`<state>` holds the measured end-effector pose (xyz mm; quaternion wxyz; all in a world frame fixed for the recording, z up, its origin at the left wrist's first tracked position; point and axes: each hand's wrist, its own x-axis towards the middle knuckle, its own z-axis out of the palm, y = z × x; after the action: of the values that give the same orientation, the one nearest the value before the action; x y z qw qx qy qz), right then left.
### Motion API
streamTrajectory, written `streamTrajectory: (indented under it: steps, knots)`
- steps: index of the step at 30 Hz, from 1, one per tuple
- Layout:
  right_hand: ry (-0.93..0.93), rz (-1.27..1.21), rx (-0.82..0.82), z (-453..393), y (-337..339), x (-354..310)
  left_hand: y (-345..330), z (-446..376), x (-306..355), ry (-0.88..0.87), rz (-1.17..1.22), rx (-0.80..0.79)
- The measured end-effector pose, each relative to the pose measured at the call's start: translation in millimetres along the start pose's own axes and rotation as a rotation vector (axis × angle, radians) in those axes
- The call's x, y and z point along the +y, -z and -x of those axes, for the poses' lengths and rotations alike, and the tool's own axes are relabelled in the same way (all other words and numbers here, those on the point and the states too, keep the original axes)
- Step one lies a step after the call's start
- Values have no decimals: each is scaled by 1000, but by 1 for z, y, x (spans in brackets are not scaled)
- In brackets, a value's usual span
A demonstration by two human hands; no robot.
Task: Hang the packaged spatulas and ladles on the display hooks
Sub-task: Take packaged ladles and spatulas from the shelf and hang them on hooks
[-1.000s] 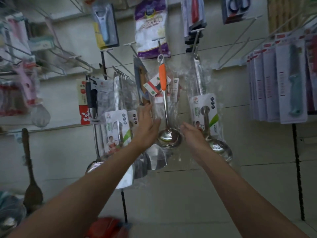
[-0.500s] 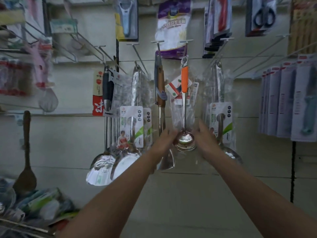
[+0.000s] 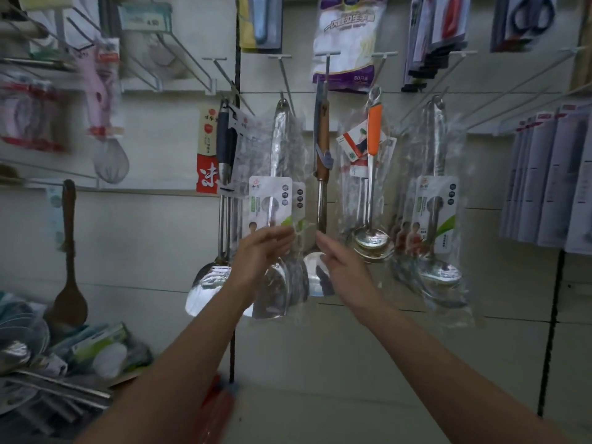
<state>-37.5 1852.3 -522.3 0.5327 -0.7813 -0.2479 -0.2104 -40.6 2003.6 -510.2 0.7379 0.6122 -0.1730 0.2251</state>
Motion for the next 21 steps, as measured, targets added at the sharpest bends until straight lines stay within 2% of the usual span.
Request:
streamTrajectory:
  steps: [4,7,10,14,21]
  knots:
    - [-136,-34,1,6,-26,23,10,8,-13,17,-37,75]
    - [-208,-38,-53,4,-34,27,18,2,-9,-72,-135,130]
    - [-249,-66,-35,-2,-39,30,30,-3,-8,-164,-206,207]
    - [-290,-114,6,-5,-48,27,46,-11,-23,-181,-457,332]
    - [-146,-15,-63,-2,-68,23,34,-5,-26,-155,-565,139]
